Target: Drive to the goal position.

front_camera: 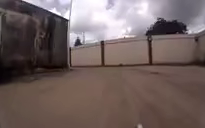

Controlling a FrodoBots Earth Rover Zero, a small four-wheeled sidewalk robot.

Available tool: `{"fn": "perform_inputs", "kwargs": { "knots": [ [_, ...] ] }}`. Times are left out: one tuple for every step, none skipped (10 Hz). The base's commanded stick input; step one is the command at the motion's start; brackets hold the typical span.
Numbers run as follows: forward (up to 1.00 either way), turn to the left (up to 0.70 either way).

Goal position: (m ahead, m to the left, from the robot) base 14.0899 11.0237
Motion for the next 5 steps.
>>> {"fn": "perform_inputs", "kwargs": {
  "knots": [
    [0.50,0.00],
    [0.50,0.00],
    [0.50,0.00],
    [0.50,0.00],
    [0.50,0.00]
  ]
}}
